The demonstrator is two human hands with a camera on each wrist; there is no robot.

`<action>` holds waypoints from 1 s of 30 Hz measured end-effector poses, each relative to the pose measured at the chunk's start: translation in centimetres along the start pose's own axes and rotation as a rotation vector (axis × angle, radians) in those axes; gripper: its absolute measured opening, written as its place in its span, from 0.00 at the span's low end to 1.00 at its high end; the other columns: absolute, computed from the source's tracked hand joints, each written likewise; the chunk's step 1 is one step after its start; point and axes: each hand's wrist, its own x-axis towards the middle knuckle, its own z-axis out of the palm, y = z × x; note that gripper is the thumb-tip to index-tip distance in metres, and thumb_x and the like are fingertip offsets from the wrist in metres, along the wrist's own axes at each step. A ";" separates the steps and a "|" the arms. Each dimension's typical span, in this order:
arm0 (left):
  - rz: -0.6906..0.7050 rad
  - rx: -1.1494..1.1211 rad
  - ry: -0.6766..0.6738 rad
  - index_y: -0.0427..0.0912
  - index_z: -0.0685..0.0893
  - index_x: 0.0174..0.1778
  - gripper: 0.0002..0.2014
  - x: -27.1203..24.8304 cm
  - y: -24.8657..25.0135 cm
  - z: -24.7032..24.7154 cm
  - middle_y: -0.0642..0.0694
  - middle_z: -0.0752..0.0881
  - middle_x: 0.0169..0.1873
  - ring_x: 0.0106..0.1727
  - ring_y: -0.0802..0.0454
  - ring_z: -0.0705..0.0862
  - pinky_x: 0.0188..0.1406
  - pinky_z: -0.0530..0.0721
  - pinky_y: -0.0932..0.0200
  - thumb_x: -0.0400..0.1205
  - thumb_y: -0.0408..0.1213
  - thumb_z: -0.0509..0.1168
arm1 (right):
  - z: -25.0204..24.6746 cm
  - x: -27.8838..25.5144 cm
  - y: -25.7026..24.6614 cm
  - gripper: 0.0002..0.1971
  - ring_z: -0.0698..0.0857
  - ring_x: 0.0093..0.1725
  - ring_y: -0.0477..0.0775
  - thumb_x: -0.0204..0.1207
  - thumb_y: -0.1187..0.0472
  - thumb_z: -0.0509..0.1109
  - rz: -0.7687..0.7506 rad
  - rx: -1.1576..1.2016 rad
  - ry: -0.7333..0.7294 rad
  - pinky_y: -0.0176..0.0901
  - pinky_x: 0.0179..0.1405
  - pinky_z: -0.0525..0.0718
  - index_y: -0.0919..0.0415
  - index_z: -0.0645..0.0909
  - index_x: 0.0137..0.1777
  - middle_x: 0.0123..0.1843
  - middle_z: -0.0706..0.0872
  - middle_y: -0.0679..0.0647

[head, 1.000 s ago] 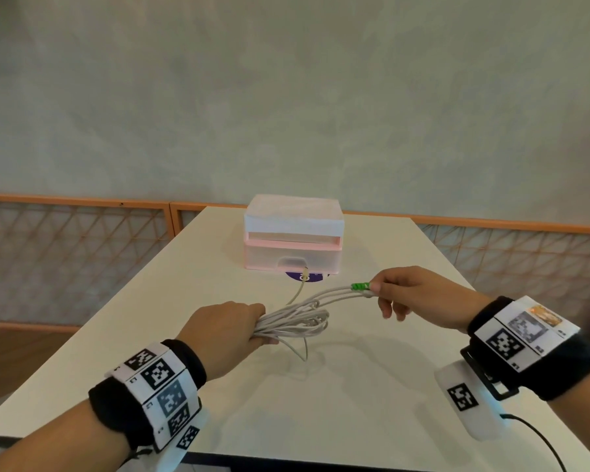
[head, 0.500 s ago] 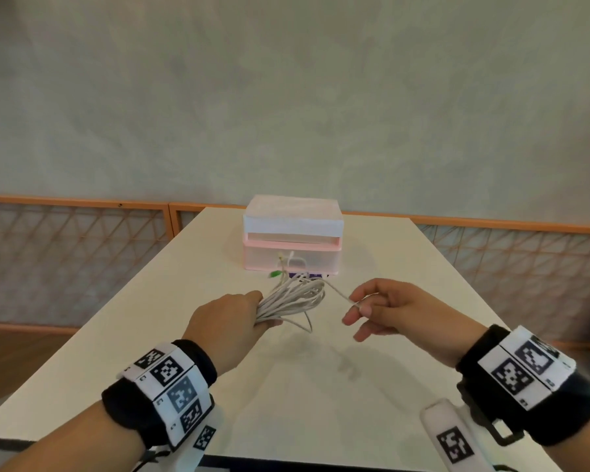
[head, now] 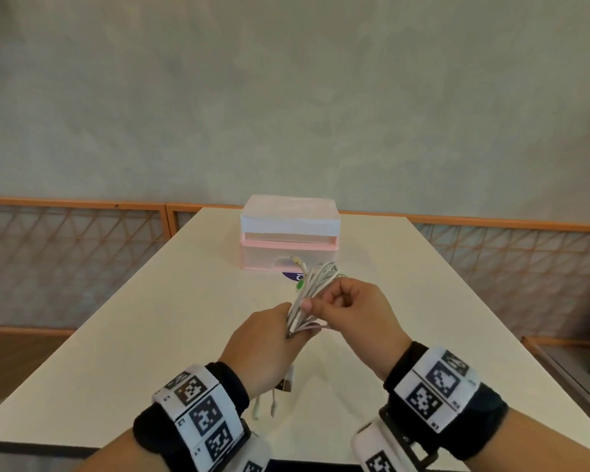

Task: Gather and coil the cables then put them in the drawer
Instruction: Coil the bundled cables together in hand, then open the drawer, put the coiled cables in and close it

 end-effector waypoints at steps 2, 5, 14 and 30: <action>-0.015 -0.061 0.022 0.53 0.81 0.47 0.20 -0.1 0.3 0.4 0.51 0.88 0.38 0.40 0.52 0.86 0.43 0.84 0.47 0.75 0.63 0.55 | 0.5 -0.2 0.5 0.21 0.64 0.24 0.41 0.59 0.54 0.83 -0.056 -0.037 0.109 0.31 0.27 0.65 0.55 0.70 0.31 0.24 0.67 0.43; -0.042 -0.158 0.092 0.48 0.80 0.46 0.12 0.1 0.8 0.8 0.48 0.86 0.37 0.34 0.54 0.84 0.34 0.83 0.55 0.81 0.52 0.59 | 1.4 -0.6 1.0 0.28 0.69 0.35 0.40 0.54 0.48 0.84 -0.089 -0.080 0.270 0.31 0.35 0.70 0.51 0.66 0.39 0.35 0.67 0.44; -0.033 -0.247 0.237 0.50 0.73 0.39 0.06 0.4 2.2 1.1 0.53 0.80 0.30 0.28 0.59 0.78 0.24 0.72 0.65 0.82 0.37 0.58 | 1.5 -0.7 0.5 0.48 0.68 0.77 0.55 0.52 0.38 0.79 0.385 0.331 -0.111 0.53 0.73 0.68 0.46 0.62 0.73 0.77 0.71 0.52; 0.157 0.132 0.100 0.56 0.80 0.58 0.24 -0.2 1.6 -1.7 0.60 0.80 0.53 0.57 0.57 0.76 0.57 0.73 0.60 0.73 0.65 0.56 | -0.8 0.6 0.7 0.10 0.88 0.37 0.50 0.79 0.67 0.63 0.166 0.384 -0.173 0.40 0.40 0.83 0.69 0.84 0.41 0.33 0.88 0.57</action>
